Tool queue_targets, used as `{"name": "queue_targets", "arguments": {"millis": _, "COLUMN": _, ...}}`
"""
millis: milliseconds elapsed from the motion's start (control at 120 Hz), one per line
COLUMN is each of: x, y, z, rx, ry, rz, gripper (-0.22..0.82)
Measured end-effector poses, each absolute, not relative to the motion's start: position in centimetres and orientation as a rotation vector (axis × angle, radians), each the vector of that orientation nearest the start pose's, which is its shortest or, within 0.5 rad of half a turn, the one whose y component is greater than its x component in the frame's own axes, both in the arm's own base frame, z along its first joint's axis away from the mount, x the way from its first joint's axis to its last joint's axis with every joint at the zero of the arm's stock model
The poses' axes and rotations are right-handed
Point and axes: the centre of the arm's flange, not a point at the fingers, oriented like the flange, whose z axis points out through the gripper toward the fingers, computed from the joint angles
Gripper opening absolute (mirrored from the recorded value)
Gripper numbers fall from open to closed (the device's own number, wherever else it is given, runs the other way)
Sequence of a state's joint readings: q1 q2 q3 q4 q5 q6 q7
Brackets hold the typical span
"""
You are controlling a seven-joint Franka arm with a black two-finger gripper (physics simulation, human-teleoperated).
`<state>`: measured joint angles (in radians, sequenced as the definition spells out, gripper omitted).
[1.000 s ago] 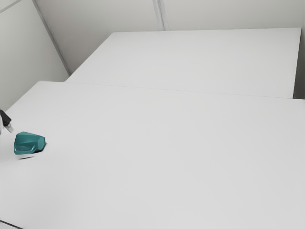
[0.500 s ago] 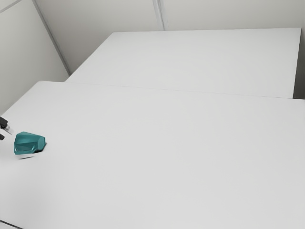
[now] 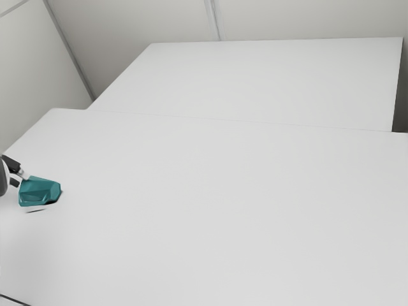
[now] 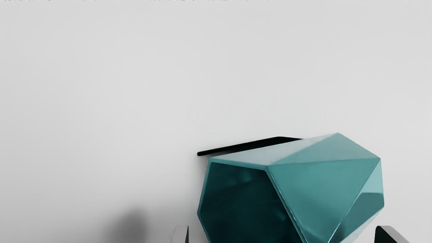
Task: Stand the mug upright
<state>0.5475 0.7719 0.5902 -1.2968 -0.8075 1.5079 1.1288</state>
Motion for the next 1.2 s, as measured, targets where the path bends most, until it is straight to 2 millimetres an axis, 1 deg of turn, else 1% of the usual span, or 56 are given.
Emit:
{"name": "queue_targets", "arguments": {"millis": 167, "x": 44.4, "y": 53.2, "z": 31.0, "rx": 2.533, "ry": 0.106, "rz": 0.250, "gripper": 0.60}}
{"name": "queue_targets", "arguments": {"millis": 308, "x": 44.0, "y": 53.0, "z": 30.0, "rx": 2.489, "ry": 0.112, "rz": 0.262, "gripper": 0.60}}
{"name": "queue_targets", "arguments": {"millis": 500, "x": 43.7, "y": 52.1, "z": 28.8, "rx": 2.411, "ry": 0.123, "rz": 0.295, "gripper": 0.60}}
{"name": "queue_targets", "arguments": {"millis": 633, "x": 43.8, "y": 51.7, "z": 28.6, "rx": 2.384, "ry": 0.121, "rz": 0.314, "gripper": 0.60}}
{"name": "queue_targets", "arguments": {"millis": 867, "x": 43.3, "y": 51.1, "z": 27.5, "rx": 2.338, "ry": 0.138, "rz": 0.324, "gripper": 0.60}}
{"name": "queue_targets", "arguments": {"millis": 942, "x": 43.3, "y": 51.0, "z": 27.4, "rx": 2.332, "ry": 0.138, "rz": 0.324, "gripper": 0.58}}
{"name": "queue_targets", "arguments": {"millis": 1200, "x": 43.0, "y": 51.1, "z": 27.1, "rx": 2.324, "ry": 0.144, "rz": 0.328, "gripper": 0.45}}
